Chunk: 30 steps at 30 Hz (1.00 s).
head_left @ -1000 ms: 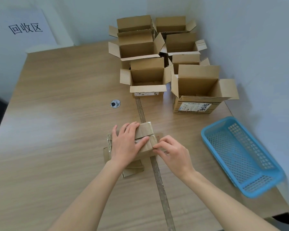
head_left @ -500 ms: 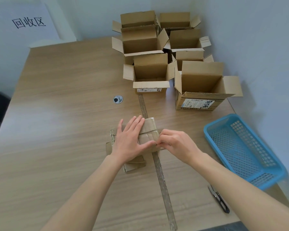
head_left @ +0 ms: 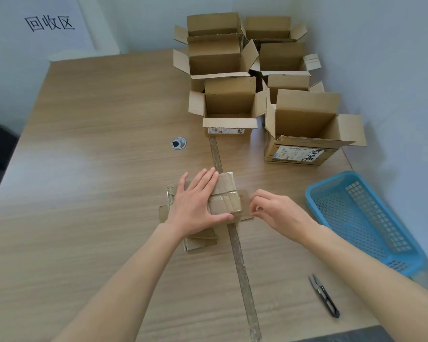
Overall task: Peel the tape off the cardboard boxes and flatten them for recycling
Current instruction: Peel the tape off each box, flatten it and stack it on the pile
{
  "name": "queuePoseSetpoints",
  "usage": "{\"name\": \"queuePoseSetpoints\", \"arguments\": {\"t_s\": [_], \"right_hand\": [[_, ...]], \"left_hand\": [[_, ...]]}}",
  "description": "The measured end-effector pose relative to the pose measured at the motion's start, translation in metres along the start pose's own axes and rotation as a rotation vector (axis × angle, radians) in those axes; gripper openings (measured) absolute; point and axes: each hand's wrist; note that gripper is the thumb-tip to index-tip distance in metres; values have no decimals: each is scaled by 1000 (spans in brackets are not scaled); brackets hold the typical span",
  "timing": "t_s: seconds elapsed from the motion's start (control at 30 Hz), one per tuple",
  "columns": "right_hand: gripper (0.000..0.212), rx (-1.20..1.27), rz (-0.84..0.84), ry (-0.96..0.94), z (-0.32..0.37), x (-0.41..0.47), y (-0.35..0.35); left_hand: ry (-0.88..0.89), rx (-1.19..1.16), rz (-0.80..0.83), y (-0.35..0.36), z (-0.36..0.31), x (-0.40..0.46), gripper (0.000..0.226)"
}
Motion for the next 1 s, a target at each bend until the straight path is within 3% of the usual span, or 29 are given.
{"name": "queuePoseSetpoints", "arguments": {"t_s": [0.13,0.33,0.63,1.0], "right_hand": [[25,54,-67,20,13,1,5],[7,-7,-117,10,22,12,7],[4,-66,74,99,29,22,10],[15,220,54,228,17,13,21]], "left_hand": [[-12,-8,-14,1,-1,0,117],[-14,-2,-19,2,0,-1,114],[-20,-22,-39,1,-1,-1,112],[-3,-7,-42,1,0,-1,113]]}}
Point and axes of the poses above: each hand's wrist, its own x-axis towards the middle knuckle, its own y-axis out of the palm, z = x × y, and after that the axes turned 15 degrees about -z, right-handed
